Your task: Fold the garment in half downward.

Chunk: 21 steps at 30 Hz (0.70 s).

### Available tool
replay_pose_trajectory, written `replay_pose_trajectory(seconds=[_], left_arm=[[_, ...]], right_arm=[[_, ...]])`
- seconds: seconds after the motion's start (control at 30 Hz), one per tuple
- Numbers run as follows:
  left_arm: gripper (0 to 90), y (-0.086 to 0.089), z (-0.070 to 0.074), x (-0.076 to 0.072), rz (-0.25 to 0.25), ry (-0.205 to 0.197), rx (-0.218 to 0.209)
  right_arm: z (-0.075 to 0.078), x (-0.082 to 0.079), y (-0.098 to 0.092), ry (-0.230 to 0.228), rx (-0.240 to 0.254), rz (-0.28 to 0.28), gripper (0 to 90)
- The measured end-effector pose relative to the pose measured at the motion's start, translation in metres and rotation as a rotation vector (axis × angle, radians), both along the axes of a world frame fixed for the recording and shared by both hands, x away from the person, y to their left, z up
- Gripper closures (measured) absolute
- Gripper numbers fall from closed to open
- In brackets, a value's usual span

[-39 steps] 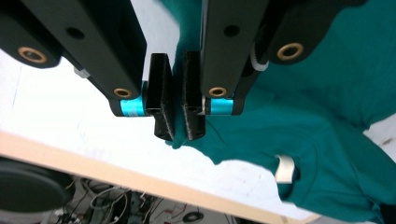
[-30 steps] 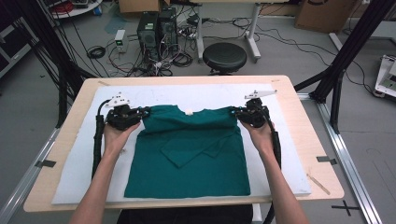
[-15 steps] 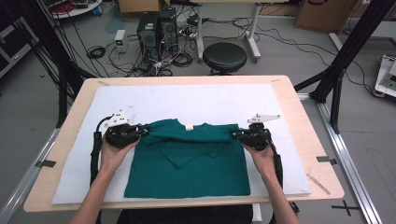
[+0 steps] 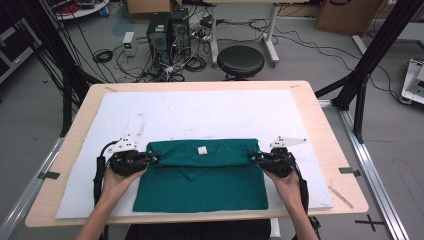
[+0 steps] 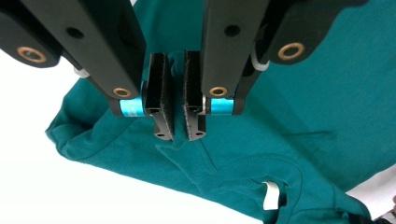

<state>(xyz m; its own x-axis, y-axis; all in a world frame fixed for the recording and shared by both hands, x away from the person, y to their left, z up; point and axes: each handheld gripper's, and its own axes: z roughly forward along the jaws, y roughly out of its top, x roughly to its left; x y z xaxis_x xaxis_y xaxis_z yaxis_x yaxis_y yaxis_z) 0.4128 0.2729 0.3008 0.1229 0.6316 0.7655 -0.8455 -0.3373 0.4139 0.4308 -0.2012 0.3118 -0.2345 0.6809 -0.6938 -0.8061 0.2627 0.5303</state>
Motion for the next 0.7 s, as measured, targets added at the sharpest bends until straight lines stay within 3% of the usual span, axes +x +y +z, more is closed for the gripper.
replay_pose_trajectory(seconds=[0.27, 0.43, 0.63, 0.7], left_arm=[[85.1, 0.001, -0.017, 0.007, 0.014, 0.047, 0.031], [85.1, 0.0, -0.027, 0.009, 0.004, 0.052, 0.044], [84.9, 0.001, -0.028, 0.019, 0.009, 0.086, 0.044], [83.2, 0.002, -0.026, 0.019, -0.01, 0.099, 0.041]], right_arm=[[-0.019, 0.01, -0.003, 0.027, -0.028, -0.006, 84.3], [-0.03, 0.015, -0.006, 0.04, -0.029, 0.008, 84.4], [-0.035, 0.024, -0.005, 0.059, -0.035, -0.014, 84.4], [-0.034, 0.026, -0.005, 0.069, -0.036, -0.009, 80.2]])
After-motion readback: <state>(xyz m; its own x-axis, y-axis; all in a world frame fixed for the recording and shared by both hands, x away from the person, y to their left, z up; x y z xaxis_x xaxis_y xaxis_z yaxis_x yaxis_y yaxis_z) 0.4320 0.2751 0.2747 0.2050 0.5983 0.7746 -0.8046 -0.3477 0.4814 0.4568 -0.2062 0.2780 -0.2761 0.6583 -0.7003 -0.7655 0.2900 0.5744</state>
